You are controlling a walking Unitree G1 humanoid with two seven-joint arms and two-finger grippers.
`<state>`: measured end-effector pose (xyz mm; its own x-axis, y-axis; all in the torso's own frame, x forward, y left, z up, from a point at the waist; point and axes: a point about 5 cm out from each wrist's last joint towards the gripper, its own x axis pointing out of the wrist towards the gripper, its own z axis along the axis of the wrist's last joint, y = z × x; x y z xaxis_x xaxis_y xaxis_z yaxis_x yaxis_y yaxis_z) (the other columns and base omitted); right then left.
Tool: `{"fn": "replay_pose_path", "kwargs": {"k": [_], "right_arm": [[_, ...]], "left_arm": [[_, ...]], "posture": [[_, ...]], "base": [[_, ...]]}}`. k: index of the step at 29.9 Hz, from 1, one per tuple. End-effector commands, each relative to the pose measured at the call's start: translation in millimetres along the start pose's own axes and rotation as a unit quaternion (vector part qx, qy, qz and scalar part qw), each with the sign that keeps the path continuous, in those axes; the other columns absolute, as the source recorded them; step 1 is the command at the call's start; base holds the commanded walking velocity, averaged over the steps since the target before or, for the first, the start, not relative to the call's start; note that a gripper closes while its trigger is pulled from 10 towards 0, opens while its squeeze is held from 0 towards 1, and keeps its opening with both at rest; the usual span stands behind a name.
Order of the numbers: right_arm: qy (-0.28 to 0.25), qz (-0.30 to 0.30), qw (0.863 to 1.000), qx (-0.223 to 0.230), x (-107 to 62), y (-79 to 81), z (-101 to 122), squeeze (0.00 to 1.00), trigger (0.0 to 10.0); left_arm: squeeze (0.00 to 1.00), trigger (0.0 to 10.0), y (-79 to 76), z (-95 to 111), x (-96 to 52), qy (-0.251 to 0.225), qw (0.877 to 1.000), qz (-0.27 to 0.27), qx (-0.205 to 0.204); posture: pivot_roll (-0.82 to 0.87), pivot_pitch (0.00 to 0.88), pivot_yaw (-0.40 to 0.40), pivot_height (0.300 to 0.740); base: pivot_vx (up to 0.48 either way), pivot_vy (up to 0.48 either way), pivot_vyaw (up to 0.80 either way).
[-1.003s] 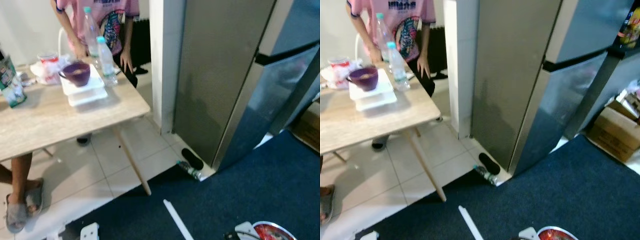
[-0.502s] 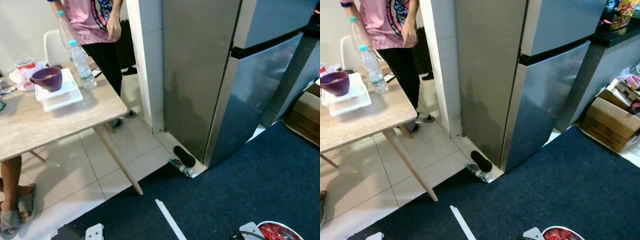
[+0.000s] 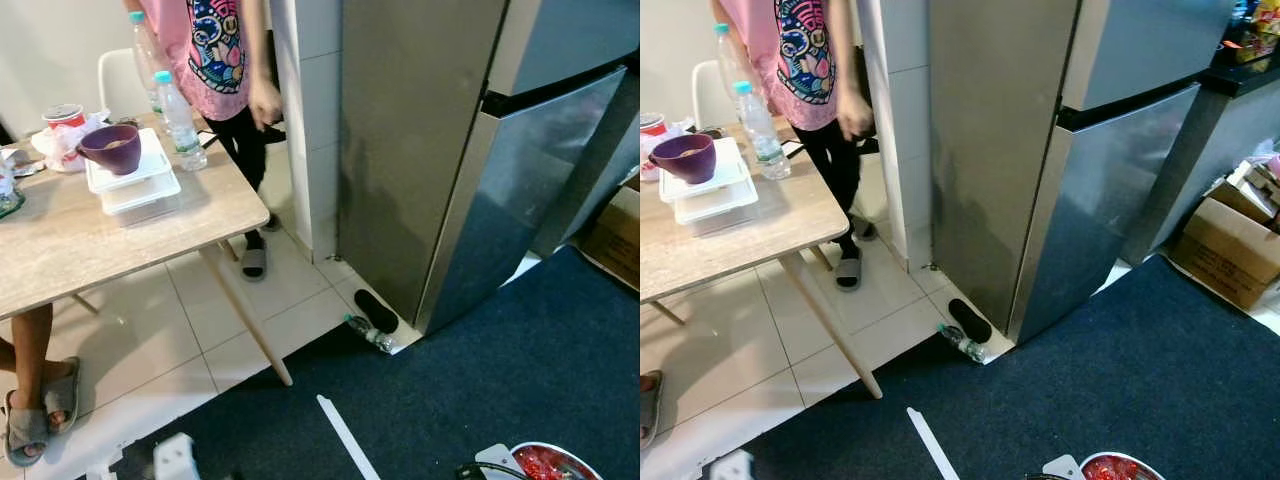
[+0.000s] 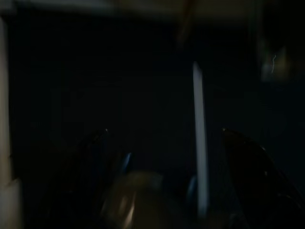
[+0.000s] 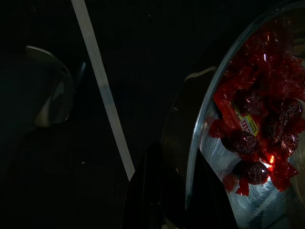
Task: Restocking fridge
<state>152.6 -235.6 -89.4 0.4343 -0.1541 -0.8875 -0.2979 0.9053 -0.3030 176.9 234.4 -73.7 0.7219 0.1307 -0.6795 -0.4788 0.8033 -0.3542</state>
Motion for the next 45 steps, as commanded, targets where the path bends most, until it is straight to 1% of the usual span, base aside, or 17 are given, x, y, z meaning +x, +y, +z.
{"fn": "replay_pose_path", "kwargs": {"k": [1, 4, 6, 8, 9, 11, 12, 14, 17, 19, 21, 25, 28, 31, 34, 37, 45], "right_arm": [[-0.002, -0.001, 1.000, 0.000, -0.1, 0.3, 0, 0.00, 10.0], [-0.003, -0.001, 1.000, 0.000, 0.0, 0.2, 1, 0.00, 10.0], [-0.004, -0.001, 1.000, 0.000, 0.0, 0.1, 1, 0.00, 10.0], [-0.004, -0.001, 1.000, 0.000, 0.1, 0.6, 2, 0.00, 10.0], [-0.004, -0.001, 1.000, 0.000, 0.1, 0.6, 2, 0.00, 10.0], [-0.004, 0.000, 1.000, 0.001, 0.2, 1.5, 2, 0.00, 10.0], [-0.004, 0.000, 1.000, 0.001, 0.2, 1.5, 2, 0.00, 10.0], [-0.004, 0.001, 1.000, 0.001, 0.2, 2.2, 1, 0.00, 10.0], [-0.004, 0.001, 1.000, 0.001, 0.1, 2.6, 1, 0.00, 10.0], [-0.003, 0.002, 1.000, 0.002, 0.1, 2.7, 0, 0.00, 10.0], [-0.003, 0.002, 1.000, 0.002, 0.1, 2.7, 0, 0.00, 10.0], [0.000, 0.001, 1.000, 0.002, -0.3, 2.1, -3, 0.00, 10.0], [0.001, 0.001, 1.000, 0.002, -0.4, 2.5, -4, 0.00, 10.0], [0.000, 0.002, 1.000, 0.002, -0.3, 3.5, -3, 0.00, 10.0], [-0.002, 0.003, 1.000, 0.004, 0.0, 4.6, -1, 0.00, 10.0], [-0.002, 0.003, 1.000, 0.005, 0.0, 5.2, -1, 0.00, 10.0], [0.002, 0.002, 1.000, 0.007, -0.5, 4.8, -5, 0.00, 10.0]], "left_arm": [[0.00, 10.0, -4.4, 31, 5.6, -0.063, 0.997, -0.020, -0.025], [0.00, 10.0, -19.0, 63, 12.1, -0.119, 0.991, -0.055, -0.033], [0.00, 10.0, -21.9, 70, 12.9, -0.130, 0.989, -0.061, -0.034], [0.00, 10.0, -31.6, 100, 14.6, -0.182, 0.978, -0.082, -0.051], [0.00, 10.0, -31.6, 100, 14.6, -0.182, 0.978, -0.082, -0.051], [0.00, 10.0, -43.2, 131, 13.6, -0.236, 0.963, -0.113, -0.063], [0.00, 10.0, -43.2, 131, 13.6, -0.236, 0.963, -0.113, -0.063], [0.00, 10.0, -56.1, 160, 9.8, -0.286, 0.944, -0.149, -0.062], [0.00, 10.0, -63.2, 177, 6.2, -0.315, 0.933, -0.167, -0.055], [0.00, 10.0, -76.3, 215, -5.8, -0.380, 0.905, -0.190, -0.031], [0.00, 10.0, -76.3, 215, -5.8, -0.380, 0.905, -0.190, -0.031], [0.00, 10.0, -97.5, 281, -41.1, -0.505, 0.841, -0.186, 0.057], [0.00, 10.0, -111.3, 314, -66.3, -0.574, 0.795, -0.173, 0.087], [0.00, 10.0, -116.3, 329, -78.2, -0.601, 0.777, -0.158, 0.096], [0.00, 10.0, -118.2, 342, -85.7, -0.615, 0.770, -0.131, 0.107], [0.00, 10.0, -117.6, 347, -87.2, -0.615, 0.772, -0.113, 0.114], [0.00, 10.0, -115.7, 352, -81.8, -0.592, 0.794, -0.082, 0.114]], "posture": [[-0.01, 0.026, 0.013, 0.740], [-0.01, 0.020, 0.015, 0.740], [-0.01, 0.020, 0.015, 0.740], [-0.01, 0.022, 0.014, 0.740], [-0.01, 0.022, 0.014, 0.740], [0.00, 0.023, 0.015, 0.740], [0.00, 0.023, 0.015, 0.740], [-0.01, 0.023, 0.016, 0.740], [-0.01, 0.023, 0.016, 0.740], [-0.01, 0.023, 0.016, 0.740], [-0.01, 0.023, 0.016, 0.740], [-0.01, 0.027, 0.014, 0.740], [-0.01, 0.029, 0.016, 0.740], [-0.01, 0.029, 0.016, 0.740], [-0.02, 0.029, 0.020, 0.740], [-0.02, 0.029, 0.022, 0.740], [-0.02, 0.025, 0.025, 0.740]], "base": [[0.000, 0.000, 0.00], [0.000, 0.000, 0.00], [0.000, 0.000, 0.00], [0.000, 0.000, 0.00], [0.000, 0.000, 0.00], [0.000, 0.000, 0.00], [0.000, 0.000, 0.00], [0.000, 0.000, 0.00], [0.000, 0.000, 0.00], [0.000, 0.000, 0.00], [0.000, 0.000, 0.00], [0.000, 0.000, 0.00], [0.000, 0.000, 0.00], [0.000, 0.000, 0.00], [0.000, 0.000, 0.00], [0.000, 0.000, 0.00], [0.000, 0.000, 0.00]]}}
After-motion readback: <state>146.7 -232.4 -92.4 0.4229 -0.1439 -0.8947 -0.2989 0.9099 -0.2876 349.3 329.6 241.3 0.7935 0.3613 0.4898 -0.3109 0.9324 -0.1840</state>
